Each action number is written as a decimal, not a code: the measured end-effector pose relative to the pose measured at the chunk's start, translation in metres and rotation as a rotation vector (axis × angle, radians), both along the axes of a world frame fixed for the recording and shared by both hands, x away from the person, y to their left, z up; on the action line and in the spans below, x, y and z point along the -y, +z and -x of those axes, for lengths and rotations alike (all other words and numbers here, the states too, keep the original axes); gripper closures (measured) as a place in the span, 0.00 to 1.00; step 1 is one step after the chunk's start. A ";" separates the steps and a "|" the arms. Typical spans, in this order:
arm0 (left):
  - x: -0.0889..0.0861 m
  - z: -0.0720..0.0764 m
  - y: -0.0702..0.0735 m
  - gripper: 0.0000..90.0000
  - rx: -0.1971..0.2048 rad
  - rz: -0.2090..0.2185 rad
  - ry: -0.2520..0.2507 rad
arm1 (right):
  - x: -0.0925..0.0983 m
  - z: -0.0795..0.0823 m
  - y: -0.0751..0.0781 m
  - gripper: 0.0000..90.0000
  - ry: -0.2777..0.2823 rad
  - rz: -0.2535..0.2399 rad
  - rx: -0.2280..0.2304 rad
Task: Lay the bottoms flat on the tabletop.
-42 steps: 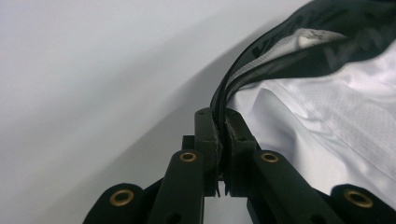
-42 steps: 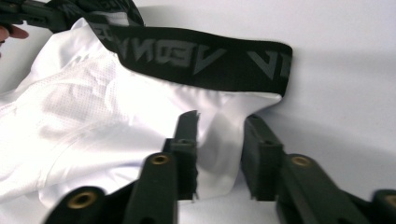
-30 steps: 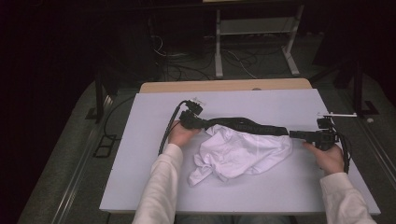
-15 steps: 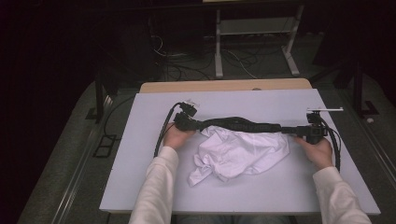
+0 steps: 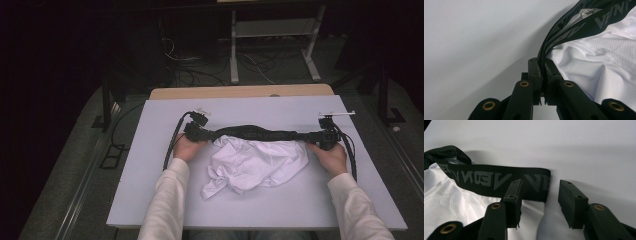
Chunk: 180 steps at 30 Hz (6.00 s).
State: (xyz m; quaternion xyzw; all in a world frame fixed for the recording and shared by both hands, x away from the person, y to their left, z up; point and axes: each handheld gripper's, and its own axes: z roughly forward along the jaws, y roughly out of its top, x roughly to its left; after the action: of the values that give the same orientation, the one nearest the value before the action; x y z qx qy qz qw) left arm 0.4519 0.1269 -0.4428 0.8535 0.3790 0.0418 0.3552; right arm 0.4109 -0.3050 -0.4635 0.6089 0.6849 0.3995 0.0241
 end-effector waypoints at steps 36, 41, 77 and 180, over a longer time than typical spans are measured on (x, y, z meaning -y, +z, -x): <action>-0.056 -0.015 0.096 0.94 0.124 -0.044 0.093 | -0.044 -0.049 0.082 0.95 0.109 -0.045 0.175; -0.054 -0.040 0.107 0.94 0.132 -0.076 0.110 | -0.049 -0.068 0.091 0.95 0.081 -0.052 0.206; -0.036 -0.063 0.045 0.49 0.030 0.115 0.248 | -0.052 -0.086 0.051 0.58 0.026 -0.015 0.146; 0.109 0.112 -0.005 0.67 0.356 -0.280 -0.435 | -0.074 0.071 0.024 0.00 0.253 0.042 0.145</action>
State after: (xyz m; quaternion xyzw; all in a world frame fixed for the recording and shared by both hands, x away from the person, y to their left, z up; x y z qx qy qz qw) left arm 0.3396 0.0180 -0.4476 0.9345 0.1102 0.1655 0.2953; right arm 0.3395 -0.2306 -0.4391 0.4865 0.7608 0.4280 0.0357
